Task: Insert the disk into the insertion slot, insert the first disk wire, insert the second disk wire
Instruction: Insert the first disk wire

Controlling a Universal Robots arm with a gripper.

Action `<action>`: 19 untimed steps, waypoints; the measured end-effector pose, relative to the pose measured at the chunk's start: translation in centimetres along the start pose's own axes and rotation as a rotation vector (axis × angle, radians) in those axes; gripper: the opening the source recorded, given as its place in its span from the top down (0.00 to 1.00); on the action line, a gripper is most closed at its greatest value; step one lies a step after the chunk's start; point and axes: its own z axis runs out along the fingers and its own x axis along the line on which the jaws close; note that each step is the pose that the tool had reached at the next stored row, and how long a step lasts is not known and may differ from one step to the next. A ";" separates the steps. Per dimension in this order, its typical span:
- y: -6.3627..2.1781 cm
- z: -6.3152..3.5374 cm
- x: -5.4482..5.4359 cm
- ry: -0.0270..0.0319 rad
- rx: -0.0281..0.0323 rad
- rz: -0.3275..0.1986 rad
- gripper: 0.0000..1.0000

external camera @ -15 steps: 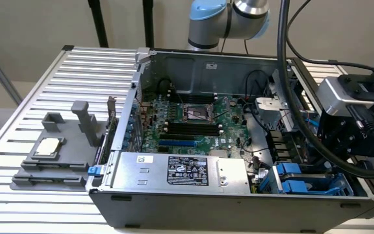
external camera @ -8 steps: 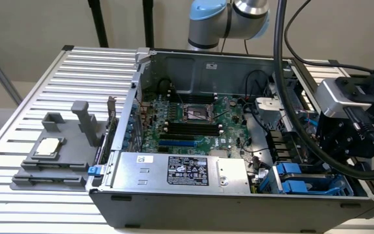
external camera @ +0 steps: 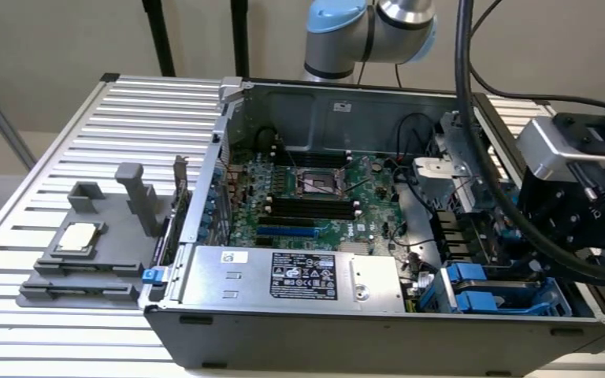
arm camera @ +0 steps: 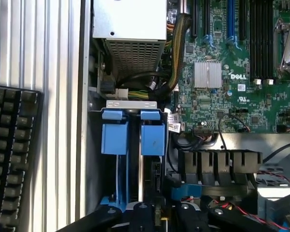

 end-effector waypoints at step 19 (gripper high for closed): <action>3.37 -4.39 -0.2 0.0026 0.0014 0.000 0.76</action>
